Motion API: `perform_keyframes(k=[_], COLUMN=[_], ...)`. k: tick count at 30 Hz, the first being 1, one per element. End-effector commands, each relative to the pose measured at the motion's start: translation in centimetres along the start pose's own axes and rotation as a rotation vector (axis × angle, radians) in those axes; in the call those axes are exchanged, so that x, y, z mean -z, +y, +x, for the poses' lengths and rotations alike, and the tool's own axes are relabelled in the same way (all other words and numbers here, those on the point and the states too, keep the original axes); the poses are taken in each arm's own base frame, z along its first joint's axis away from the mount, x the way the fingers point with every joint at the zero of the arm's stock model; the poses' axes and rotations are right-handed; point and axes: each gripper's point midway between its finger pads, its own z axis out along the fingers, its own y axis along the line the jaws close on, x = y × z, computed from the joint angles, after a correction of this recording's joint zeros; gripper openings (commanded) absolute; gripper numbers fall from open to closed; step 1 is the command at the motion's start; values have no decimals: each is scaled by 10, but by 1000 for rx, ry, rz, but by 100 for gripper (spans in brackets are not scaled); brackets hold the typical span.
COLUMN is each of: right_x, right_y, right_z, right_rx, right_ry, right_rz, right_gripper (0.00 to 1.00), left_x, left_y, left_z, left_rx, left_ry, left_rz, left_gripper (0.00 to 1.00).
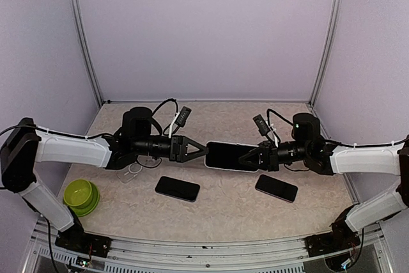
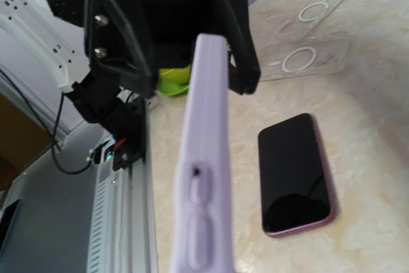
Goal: Put the phone into the phone case
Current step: Pass from the right arm to the left
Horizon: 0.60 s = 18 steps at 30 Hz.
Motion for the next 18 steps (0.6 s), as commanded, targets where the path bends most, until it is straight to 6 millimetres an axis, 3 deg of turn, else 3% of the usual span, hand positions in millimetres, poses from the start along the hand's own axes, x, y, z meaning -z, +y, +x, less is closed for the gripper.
perform_keyframes(k=[1,6,12,14,18], right_x=[0,-2,-4,-6,-11], right_y=[15,18,22,22,16], right_z=[-16,-16,-15,-14,-9], right_rx=[66,68,72,68,48], right_ry=[-35,-32,-33,-29,-18], right_rz=[-77,-96,-118,-126,-123], right_gripper=[0,0,0,0,0], left_x=[-8,-14,-20,-22,-24], left_y=[-22,-22,-21,-20,-20], left_z=[-14,-12,-4,-2,-2], left_rx=[-73,-62,-49,-44,-33], left_ry=[-12,-1,22,24,15], left_rz=[84,103,124,130,136], left_gripper=[54,51,39,31,3])
